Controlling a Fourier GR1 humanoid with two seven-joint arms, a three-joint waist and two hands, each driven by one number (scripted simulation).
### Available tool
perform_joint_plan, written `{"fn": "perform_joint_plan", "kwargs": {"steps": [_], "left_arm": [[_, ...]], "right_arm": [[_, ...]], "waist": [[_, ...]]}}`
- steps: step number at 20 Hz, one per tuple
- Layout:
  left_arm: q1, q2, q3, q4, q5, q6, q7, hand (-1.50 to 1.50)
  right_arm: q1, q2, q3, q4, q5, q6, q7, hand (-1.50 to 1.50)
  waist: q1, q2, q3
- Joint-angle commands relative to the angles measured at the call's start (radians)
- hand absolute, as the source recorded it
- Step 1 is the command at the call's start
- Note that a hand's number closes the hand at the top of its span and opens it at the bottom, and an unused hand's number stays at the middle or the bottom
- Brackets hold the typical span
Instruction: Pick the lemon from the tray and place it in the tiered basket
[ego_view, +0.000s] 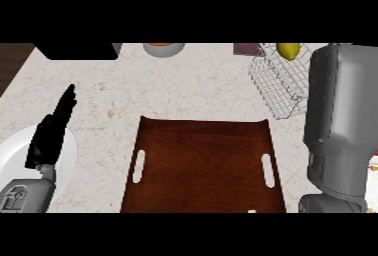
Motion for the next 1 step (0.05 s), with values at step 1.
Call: {"fn": "perform_joint_plan", "kwargs": {"steps": [1], "left_arm": [[0.018, -0.029, -0.021, 0.009, -0.014, 0.016, -0.006, 0.0]], "right_arm": [[0.059, 0.007, 0.104, -0.121, -0.016, 0.028, 0.231, -1.5]], "waist": [[0.01, -0.001, 0.0]]}}
